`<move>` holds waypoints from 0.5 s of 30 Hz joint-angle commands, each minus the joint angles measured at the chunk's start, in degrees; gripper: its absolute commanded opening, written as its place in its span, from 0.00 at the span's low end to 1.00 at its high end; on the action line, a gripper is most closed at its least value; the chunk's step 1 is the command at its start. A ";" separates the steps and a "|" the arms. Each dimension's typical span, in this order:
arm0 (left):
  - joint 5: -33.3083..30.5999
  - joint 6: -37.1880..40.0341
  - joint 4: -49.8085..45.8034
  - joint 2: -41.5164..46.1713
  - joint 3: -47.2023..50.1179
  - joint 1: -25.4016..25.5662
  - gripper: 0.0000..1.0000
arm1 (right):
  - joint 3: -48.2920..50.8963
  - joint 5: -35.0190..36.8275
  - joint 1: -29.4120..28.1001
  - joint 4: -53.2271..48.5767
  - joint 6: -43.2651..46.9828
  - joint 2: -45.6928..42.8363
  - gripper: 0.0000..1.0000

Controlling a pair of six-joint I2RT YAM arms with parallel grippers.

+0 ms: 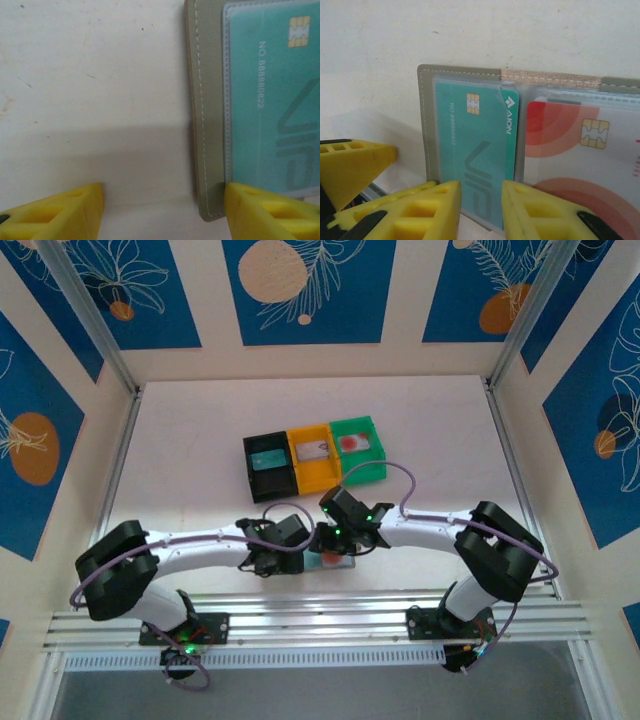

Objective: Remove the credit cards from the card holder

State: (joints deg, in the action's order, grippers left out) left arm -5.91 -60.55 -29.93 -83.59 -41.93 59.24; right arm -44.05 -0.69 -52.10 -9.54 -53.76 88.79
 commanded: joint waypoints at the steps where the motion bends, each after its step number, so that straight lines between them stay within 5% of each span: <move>1: 1.60 -0.70 1.66 -1.12 1.60 -0.36 0.65 | 0.32 -0.51 0.17 0.60 -0.87 0.79 0.29; 15: 2.79 -1.73 6.28 -2.80 6.13 -0.27 0.65 | 1.62 0.92 0.39 2.20 -0.87 4.04 0.25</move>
State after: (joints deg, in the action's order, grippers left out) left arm -6.44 -60.82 -27.62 -83.31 -39.70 59.24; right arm -43.81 -0.45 -52.03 -7.53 -54.37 91.85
